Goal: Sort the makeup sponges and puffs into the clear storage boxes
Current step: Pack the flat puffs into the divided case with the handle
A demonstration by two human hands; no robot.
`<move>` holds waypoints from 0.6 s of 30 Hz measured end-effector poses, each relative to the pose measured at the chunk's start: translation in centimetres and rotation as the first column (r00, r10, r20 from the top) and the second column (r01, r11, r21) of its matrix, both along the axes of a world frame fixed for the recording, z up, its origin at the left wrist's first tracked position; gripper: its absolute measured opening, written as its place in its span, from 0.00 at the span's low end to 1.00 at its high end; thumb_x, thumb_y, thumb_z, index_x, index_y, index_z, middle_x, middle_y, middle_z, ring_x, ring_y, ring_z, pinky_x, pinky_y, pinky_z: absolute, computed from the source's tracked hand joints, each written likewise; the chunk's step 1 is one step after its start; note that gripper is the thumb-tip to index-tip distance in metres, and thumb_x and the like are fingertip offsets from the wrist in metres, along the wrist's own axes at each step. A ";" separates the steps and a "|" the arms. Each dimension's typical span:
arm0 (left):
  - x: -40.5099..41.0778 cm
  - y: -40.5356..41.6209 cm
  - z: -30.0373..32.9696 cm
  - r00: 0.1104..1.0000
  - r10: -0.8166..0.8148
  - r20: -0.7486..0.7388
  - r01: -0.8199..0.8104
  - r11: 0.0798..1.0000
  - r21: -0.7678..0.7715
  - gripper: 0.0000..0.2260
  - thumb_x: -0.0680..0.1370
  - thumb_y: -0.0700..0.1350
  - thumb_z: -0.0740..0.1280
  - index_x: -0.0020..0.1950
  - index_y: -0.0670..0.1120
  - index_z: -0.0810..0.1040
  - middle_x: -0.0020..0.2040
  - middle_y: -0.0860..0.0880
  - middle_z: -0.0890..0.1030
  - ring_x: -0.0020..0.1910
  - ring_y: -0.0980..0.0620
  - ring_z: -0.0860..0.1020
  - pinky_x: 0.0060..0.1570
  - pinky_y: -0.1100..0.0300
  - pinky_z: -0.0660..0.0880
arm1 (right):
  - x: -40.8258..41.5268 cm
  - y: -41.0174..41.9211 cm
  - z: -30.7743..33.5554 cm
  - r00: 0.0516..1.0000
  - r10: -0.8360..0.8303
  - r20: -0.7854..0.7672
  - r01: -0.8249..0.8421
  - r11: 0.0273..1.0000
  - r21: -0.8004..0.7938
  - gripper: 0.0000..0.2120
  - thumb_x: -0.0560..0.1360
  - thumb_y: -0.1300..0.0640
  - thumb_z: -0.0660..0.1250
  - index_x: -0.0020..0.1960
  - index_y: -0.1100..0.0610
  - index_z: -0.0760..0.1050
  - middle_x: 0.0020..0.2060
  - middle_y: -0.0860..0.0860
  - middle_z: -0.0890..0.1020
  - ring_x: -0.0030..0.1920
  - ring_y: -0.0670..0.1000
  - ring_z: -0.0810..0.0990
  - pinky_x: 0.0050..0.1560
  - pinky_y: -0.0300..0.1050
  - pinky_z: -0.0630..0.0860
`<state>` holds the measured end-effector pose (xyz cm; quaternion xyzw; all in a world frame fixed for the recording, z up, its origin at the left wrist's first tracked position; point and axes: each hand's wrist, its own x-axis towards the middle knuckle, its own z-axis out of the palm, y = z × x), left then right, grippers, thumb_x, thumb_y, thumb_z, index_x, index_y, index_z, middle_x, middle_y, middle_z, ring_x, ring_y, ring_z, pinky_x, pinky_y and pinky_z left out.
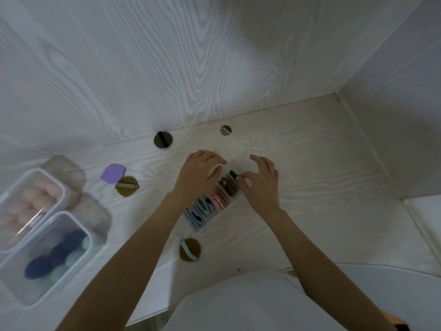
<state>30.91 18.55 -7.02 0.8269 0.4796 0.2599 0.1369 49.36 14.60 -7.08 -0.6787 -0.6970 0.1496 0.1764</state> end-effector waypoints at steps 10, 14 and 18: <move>-9.9 6.7 -3.6 0.756 0.615 -0.224 -0.645 0.639 -0.418 0.20 0.79 0.48 0.61 0.69 0.42 0.67 0.63 0.38 0.71 0.60 0.39 0.69 0.57 0.49 0.67 | -0.2 -0.1 -0.6 1.000 0.012 -0.015 -0.012 0.999 0.032 0.08 0.69 0.52 0.73 0.45 0.54 0.79 0.65 0.59 0.70 0.67 0.57 0.60 0.61 0.57 0.65; -9.7 7.5 -4.4 0.743 0.604 -0.287 -0.668 0.647 -0.367 0.21 0.77 0.48 0.64 0.67 0.41 0.68 0.64 0.37 0.68 0.62 0.39 0.65 0.55 0.46 0.69 | -0.1 0.0 -0.7 1.000 0.013 -0.015 -0.012 0.999 0.047 0.07 0.70 0.52 0.73 0.44 0.54 0.79 0.66 0.59 0.70 0.67 0.57 0.61 0.61 0.56 0.66; -9.2 7.5 -2.7 0.771 0.628 -0.104 -0.622 0.708 -0.334 0.12 0.76 0.42 0.65 0.59 0.43 0.72 0.57 0.42 0.76 0.55 0.42 0.73 0.48 0.51 0.70 | -0.1 -0.2 -0.9 1.000 0.026 0.003 -0.027 0.997 0.068 0.07 0.70 0.52 0.72 0.45 0.55 0.80 0.66 0.60 0.70 0.67 0.57 0.61 0.61 0.57 0.66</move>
